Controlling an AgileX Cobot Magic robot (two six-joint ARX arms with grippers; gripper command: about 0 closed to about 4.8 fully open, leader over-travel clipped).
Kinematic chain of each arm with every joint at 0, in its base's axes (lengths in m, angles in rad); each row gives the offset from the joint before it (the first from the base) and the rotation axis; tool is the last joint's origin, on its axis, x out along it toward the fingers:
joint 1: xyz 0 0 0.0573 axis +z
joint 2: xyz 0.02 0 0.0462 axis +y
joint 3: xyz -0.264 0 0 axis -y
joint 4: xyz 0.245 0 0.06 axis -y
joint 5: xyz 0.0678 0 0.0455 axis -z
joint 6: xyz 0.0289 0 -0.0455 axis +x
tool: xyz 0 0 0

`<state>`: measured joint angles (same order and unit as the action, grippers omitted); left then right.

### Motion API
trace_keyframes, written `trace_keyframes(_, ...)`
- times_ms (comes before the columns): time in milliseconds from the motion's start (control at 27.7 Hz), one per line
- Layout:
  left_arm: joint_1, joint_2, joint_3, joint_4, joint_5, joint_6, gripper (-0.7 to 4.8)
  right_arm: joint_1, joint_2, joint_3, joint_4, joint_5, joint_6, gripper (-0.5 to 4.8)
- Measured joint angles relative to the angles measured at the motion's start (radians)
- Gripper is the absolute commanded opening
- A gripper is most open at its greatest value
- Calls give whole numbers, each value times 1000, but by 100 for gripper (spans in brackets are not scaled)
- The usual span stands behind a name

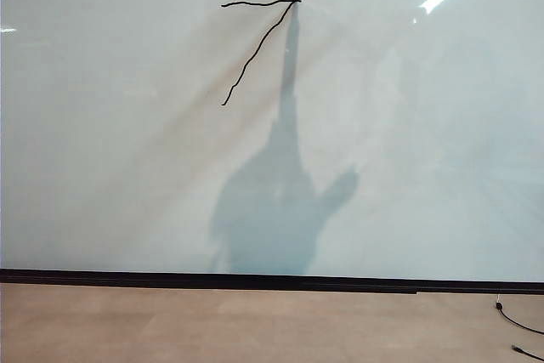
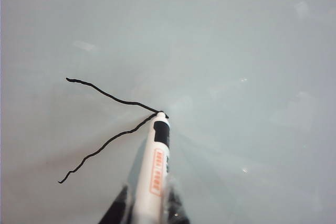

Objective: Pick up the pen on the shelf to the right of the whiteboard and write the letter Z.

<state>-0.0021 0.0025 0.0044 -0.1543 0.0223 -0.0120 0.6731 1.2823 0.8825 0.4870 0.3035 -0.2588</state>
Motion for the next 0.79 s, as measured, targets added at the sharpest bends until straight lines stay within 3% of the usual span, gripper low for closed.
trace_keyframes(144,0,0,0,0,0,0,-4,5,0,0,-11,-16,-1,-9)
trace_keyframes(325,0,0,0,0,0,0,-4,145,17,-66,-3,-43,0,-9)
trace_keyframes(505,0,0,0,0,0,0,-5,148,167,-75,100,-68,66,-9)
trace_keyframes(614,0,0,0,0,0,0,-4,143,281,-75,248,-97,114,-9)
trace_keyframes(794,0,0,0,0,0,0,-5,101,363,-75,295,-116,174,-9)
